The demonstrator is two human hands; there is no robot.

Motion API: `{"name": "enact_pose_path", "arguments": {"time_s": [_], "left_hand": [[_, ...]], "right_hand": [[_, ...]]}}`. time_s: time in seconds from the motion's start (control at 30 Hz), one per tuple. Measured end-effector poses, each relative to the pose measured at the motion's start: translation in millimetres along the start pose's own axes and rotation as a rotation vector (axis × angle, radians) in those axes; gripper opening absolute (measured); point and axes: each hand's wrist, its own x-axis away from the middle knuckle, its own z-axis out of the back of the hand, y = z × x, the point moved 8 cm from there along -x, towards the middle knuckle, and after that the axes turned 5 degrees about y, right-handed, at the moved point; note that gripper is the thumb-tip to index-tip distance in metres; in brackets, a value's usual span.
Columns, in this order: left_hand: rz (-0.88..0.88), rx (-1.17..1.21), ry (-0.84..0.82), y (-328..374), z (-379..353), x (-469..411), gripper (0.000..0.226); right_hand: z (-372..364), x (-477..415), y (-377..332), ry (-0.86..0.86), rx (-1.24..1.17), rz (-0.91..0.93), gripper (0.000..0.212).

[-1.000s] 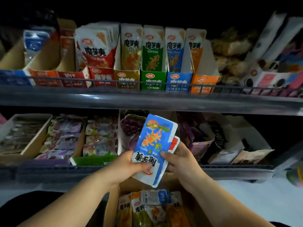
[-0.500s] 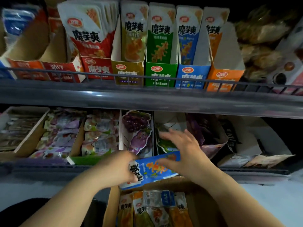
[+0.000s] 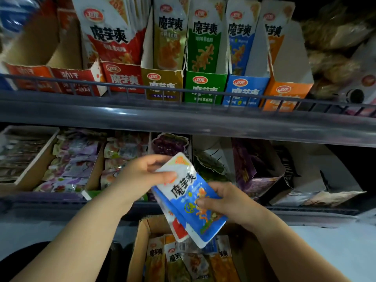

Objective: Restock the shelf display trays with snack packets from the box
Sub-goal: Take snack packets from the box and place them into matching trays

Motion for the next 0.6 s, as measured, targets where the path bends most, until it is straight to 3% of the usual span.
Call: {"name": "enact_pose_path", "arguments": {"time_s": [0.1, 0.2, 0.23, 0.4, 0.6], "left_hand": [[0.028, 0.298, -0.024, 2, -8, 6, 0.035], [0.033, 0.289, -0.126, 1, -31, 18, 0.032], [0.015, 0.272, -0.086, 1, -32, 19, 0.026], [-0.085, 0.057, 0.089, 0, -30, 18, 0.033], [-0.064, 0.081, 0.074, 8, -30, 18, 0.022]], "right_hand": [[5, 2, -6, 0.156, -0.239, 0.045, 0.006], [7, 5, -10, 0.262, -0.486, 0.081, 0.01], [9, 7, -13, 0.285, -0.503, 0.091, 0.01], [5, 7, -13, 0.388, -0.374, 0.088, 0.016], [21, 12, -23, 0.549, -0.403, 0.12, 0.03]]}}
